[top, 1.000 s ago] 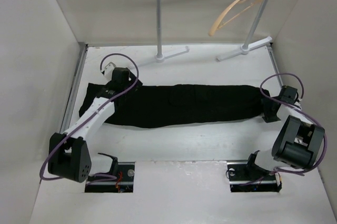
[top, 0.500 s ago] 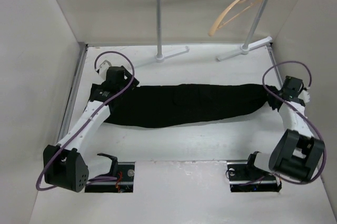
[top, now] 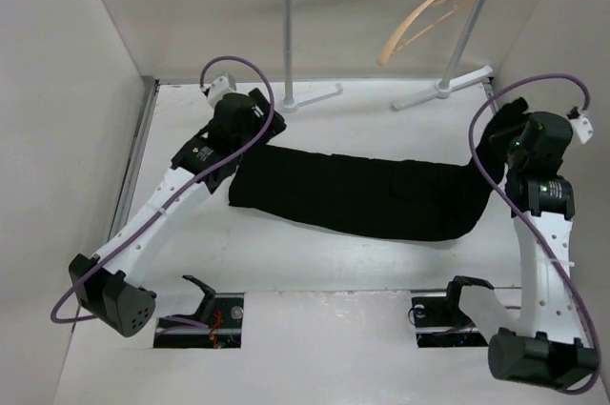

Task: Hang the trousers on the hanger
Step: Fold the trousers at the center of the board.

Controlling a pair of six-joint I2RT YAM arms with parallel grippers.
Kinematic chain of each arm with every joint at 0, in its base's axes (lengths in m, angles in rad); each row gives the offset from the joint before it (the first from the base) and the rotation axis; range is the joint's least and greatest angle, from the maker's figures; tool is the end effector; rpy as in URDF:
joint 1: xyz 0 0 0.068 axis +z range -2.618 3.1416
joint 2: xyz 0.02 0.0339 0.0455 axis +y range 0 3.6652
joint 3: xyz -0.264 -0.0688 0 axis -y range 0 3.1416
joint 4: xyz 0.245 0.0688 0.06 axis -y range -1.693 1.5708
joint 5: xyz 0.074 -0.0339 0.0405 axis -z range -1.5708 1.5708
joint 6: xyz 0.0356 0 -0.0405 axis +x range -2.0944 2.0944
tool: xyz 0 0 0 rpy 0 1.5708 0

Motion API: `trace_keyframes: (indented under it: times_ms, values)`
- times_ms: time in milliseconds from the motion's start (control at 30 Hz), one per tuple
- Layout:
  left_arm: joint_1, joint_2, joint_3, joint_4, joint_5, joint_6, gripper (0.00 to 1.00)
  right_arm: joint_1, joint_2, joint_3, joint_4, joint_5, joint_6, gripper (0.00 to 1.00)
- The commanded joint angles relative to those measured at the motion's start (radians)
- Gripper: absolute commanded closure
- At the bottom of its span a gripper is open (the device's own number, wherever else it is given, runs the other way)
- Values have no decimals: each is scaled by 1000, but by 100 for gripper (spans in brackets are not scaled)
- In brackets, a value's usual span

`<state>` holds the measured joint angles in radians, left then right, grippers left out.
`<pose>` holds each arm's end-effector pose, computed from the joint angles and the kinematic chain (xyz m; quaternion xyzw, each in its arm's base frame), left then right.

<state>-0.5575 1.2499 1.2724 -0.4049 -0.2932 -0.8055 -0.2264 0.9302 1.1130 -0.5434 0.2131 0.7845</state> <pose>0.2435 -0.1397 0.3892 -0.1825 0.8033 -0.2549 0.5064 0.1874 -0.0509 0.3903 0.4489 0.6862 0.0717 0.5678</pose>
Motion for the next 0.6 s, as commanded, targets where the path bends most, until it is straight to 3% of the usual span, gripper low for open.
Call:
trace_keyframes:
  times_ms: [0,133,300,467,567]
  values:
    - [89,-62,51,-75,-21,54,25,161,-16,94,-42,28,-10,91]
    - [254,-142,32,-95,66,74,25,464,67,220,-69,188,53,90]
    - [425,-201,-21,-78,163,69,25,822,322,440,-84,370,120,90]
    - [583,-236,-80,-58,235,62,25,1046,675,732,-79,408,160,88]
    - [649,-259,-134,-57,252,55,24,1144,902,921,-95,414,174,80]
